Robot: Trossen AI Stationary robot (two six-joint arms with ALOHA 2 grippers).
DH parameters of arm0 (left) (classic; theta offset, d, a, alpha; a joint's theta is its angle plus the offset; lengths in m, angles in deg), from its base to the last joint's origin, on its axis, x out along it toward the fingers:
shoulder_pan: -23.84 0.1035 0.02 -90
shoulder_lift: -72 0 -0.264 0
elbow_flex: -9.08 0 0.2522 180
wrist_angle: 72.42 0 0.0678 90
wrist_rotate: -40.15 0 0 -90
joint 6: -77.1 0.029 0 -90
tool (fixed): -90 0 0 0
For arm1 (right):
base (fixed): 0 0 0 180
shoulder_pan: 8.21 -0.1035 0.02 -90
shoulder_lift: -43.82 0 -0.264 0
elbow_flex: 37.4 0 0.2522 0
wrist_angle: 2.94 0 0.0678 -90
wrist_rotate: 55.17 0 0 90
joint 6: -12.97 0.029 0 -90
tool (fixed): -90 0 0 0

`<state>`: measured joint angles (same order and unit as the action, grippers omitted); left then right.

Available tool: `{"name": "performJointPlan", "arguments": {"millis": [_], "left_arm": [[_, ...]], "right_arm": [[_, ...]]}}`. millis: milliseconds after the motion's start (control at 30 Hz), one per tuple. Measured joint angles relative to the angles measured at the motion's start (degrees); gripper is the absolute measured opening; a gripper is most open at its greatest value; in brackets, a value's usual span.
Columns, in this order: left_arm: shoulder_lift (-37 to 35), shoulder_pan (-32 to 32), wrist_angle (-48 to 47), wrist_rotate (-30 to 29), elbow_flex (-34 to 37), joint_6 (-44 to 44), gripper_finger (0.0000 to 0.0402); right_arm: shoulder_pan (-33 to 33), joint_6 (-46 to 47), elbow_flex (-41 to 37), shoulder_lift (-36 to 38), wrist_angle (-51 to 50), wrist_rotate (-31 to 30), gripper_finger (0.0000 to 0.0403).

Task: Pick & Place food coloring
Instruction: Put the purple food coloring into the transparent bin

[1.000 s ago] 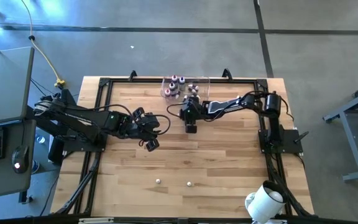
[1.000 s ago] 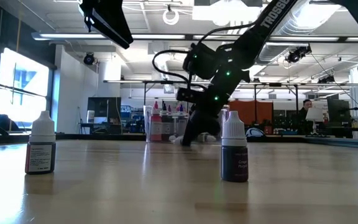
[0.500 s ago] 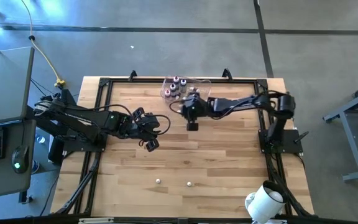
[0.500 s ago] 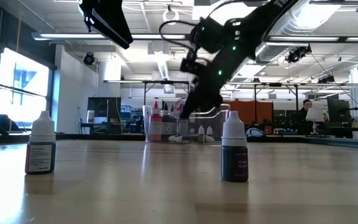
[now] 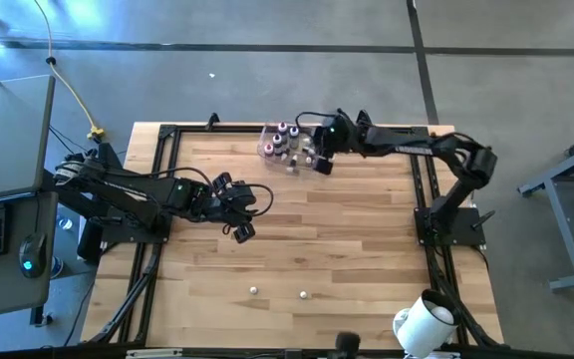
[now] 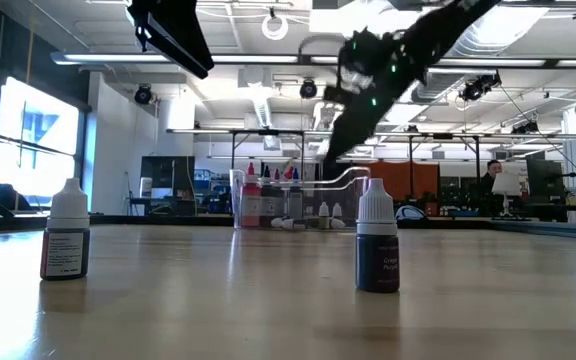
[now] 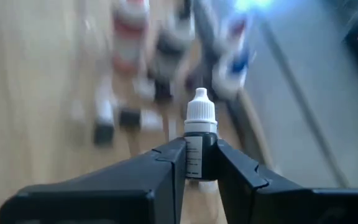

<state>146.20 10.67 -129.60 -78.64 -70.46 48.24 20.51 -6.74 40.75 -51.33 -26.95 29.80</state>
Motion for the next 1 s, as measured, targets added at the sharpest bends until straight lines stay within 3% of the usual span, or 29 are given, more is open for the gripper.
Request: {"name": "performJointPlan", "arguments": {"millis": [267, 467, 633, 800, 1000], "left_arm": [[0.00, 0.02, 0.05, 0.61, 0.00, -0.15, 0.0161], [0.01, 0.02, 0.09, 2.31, 0.00, -0.68, 0.0161], [0.78, -0.42, 0.44, 10.13, 0.22, -0.43, 0.0161], [2.50, -4.23, 5.07, 13.47, 2.83, -5.01, 0.0161], [6.24, -9.77, 10.03, 16.34, 3.90, -9.51, 0.0161]], "right_arm": [[5.77, -4.53, -0.08, -4.69, -3.66, 8.25, 0.0071], [5.72, -5.55, 0.03, -5.20, -4.03, 6.37, 0.0072], [3.88, -6.25, 0.03, -5.18, -4.15, 4.77, 0.0072], [2.38, -6.33, 0.05, -5.18, -4.30, -1.37, 0.0072], [2.40, -6.29, 0.08, -5.16, -4.71, -0.94, 0.0072]]}}
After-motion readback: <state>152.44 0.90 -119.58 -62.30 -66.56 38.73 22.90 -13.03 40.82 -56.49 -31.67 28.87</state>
